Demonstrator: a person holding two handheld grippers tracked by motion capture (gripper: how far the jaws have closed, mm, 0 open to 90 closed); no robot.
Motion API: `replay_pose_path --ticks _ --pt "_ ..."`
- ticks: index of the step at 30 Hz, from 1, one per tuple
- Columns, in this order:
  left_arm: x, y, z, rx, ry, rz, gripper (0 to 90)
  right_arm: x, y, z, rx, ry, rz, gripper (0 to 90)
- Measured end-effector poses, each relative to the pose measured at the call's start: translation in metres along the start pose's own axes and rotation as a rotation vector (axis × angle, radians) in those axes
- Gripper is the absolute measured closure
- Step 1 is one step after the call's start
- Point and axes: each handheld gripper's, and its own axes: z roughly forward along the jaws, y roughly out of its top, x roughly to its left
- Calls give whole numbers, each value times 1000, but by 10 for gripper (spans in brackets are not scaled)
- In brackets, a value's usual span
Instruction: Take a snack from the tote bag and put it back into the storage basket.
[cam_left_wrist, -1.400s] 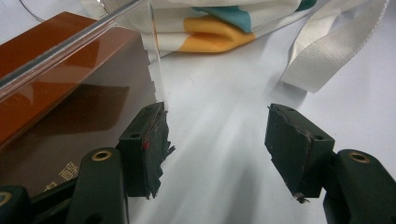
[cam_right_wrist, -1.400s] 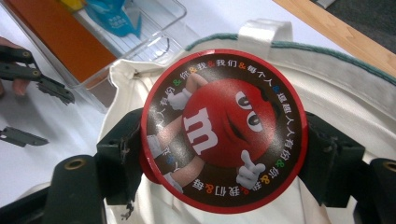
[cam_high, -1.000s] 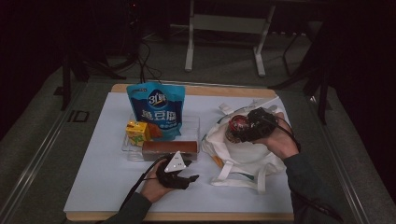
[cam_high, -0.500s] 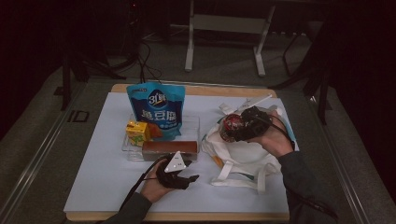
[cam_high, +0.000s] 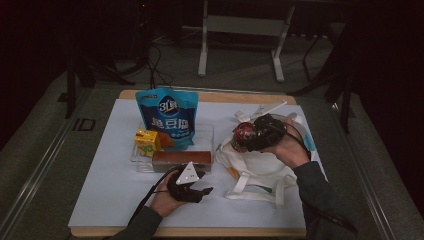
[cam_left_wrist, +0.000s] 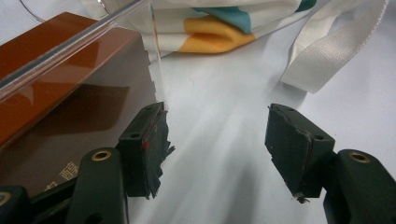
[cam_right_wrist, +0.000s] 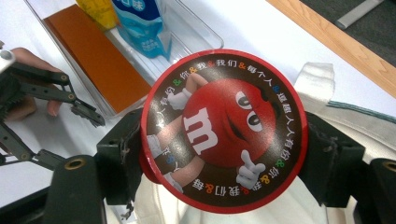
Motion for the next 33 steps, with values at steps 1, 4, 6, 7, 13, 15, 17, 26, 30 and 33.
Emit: replay_pose_path --ticks 1,4,6,7,13,15,17,26,30,33 --pt "0 0 0 0 0 0 388 0 1 0 -2 3 -2 255" --pt "0 0 0 0 0 0 388 2 3 1 -4 7 -3 255" --pt "0 0 0 0 1 0 388 3 4 1 -5 9 -6 255" --pt "0 0 0 0 0 0 388 4 5 2 -6 11 -7 256" --pt "0 0 0 0 -1 0 388 8 10 5 -5 18 -15 256" --pt "0 0 0 0 -1 -1 388 10 11 6 -8 22 -16 256" --pt "0 0 0 0 -2 -1 388 11 14 6 -11 24 -20 255" --pt "0 0 0 -1 -2 -2 388 17 23 10 -19 35 -33 255" --pt "0 0 0 -1 -2 -2 388 18 26 13 -24 41 -33 255" --pt "0 0 0 1 -3 -1 388 20 28 15 -25 43 -38 255"
